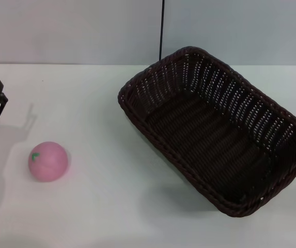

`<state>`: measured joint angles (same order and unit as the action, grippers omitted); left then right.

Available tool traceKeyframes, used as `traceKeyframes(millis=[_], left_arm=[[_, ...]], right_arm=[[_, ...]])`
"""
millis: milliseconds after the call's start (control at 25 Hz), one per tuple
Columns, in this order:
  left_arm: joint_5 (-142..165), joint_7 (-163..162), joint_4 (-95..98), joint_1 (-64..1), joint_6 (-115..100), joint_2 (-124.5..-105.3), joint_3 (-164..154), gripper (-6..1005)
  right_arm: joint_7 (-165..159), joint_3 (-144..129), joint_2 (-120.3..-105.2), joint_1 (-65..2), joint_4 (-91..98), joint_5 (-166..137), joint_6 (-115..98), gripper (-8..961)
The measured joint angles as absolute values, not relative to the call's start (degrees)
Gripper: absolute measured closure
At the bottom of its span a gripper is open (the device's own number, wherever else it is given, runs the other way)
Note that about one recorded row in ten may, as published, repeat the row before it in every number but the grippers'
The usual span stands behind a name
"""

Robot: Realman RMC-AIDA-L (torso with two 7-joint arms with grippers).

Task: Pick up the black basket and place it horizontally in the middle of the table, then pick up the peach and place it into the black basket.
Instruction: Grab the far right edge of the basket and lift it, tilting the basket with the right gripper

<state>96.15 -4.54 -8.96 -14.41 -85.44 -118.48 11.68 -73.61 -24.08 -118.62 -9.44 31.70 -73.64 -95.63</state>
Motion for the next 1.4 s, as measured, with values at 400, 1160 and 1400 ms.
traceKeyframes(millis=[400,1160,1400], left_arm=[[96.1,-4.7,-9.1,-15.8,-85.1,-118.48,12.6,166],[96.5,-4.7,-9.6,-15.9,-84.7,-118.69,12.8,179],[96.5,-4.9,-10.2,-15.1,-84.2,-118.82,12.7,183]], right_arm=[[-78.7,-24.6,-118.64,-11.1,42.8,-78.6,-96.6,143],[-135.5,-28.8,-110.45,-36.6,76.4,-137.4,-107.1,182],[-140.7,-41.3,-110.57,-43.3,69.3,-148.2,-103.7,194]])
